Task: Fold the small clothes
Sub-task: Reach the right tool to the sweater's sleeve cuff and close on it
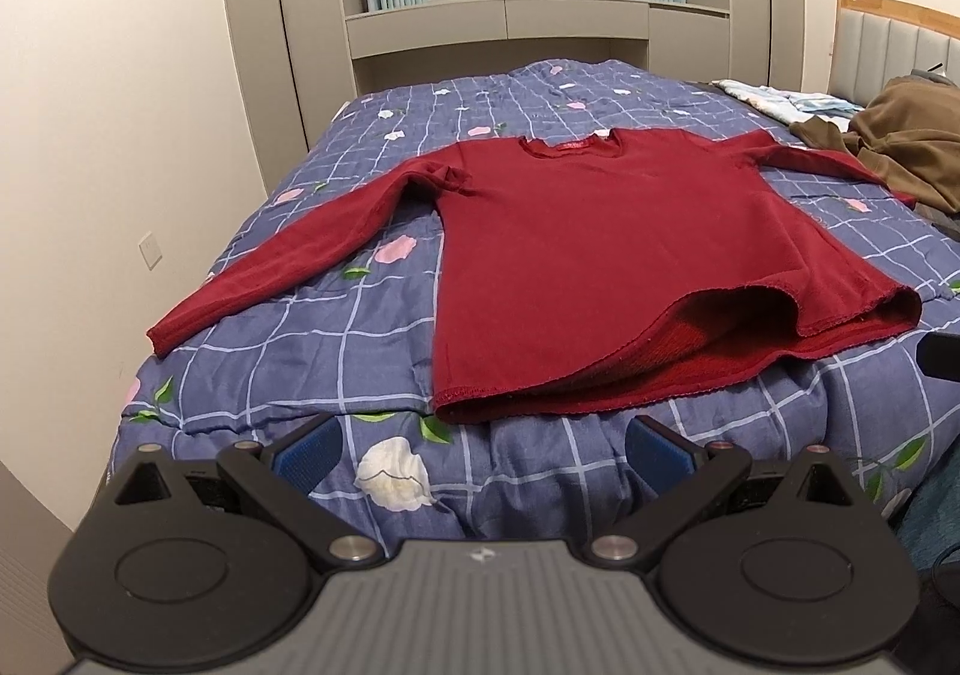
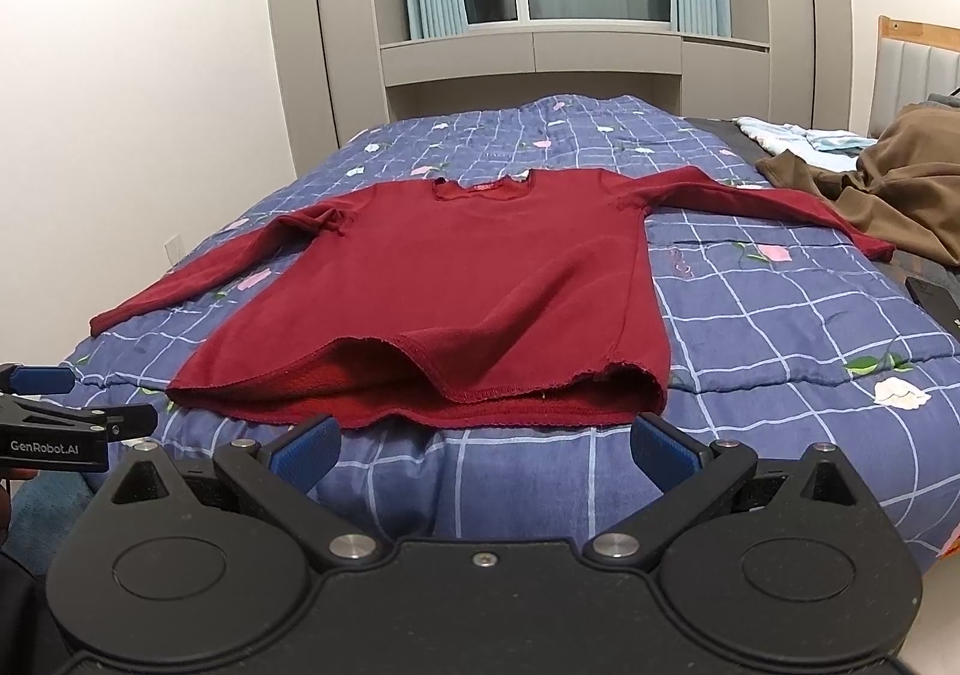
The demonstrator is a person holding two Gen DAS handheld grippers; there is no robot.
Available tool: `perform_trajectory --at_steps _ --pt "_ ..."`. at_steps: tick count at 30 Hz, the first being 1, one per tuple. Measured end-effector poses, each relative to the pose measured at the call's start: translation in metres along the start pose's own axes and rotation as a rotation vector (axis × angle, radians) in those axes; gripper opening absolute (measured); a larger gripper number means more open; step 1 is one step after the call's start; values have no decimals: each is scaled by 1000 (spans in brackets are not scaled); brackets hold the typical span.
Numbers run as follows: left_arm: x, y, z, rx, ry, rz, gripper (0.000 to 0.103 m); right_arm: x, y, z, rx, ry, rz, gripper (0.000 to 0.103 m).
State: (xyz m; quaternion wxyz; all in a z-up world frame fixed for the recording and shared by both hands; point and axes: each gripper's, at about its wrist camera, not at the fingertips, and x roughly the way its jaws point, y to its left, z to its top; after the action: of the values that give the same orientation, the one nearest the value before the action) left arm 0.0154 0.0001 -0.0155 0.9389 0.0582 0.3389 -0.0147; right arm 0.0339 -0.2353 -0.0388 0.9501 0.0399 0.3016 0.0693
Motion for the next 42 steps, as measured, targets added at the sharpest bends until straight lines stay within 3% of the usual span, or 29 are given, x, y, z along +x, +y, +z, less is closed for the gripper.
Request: perform_trajectory --at_steps 14,18,21,24,31,35,42 --pt "24 16 15 -56 63 22 103 27 -1 20 -32 16 -9 103" --pt "34 37 25 -141 77 50 103 43 -2 40 -61 -24 12 103" --pt "43 68 34 -273 74 104 103 65 5 61 -112 -42 46 103" --pt "50 105 42 -408 63 195 103 90 24 85 -190 -51 140 103" --pt "47 179 41 -553 15 402 103 151 125 121 -467 -33 423 103" --pt "42 214 32 -632 13 465 102 178 202 127 -606 -63 588 103" --pt "31 267 14 -770 -20 566 102 223 328 126 -771 2 899 101"
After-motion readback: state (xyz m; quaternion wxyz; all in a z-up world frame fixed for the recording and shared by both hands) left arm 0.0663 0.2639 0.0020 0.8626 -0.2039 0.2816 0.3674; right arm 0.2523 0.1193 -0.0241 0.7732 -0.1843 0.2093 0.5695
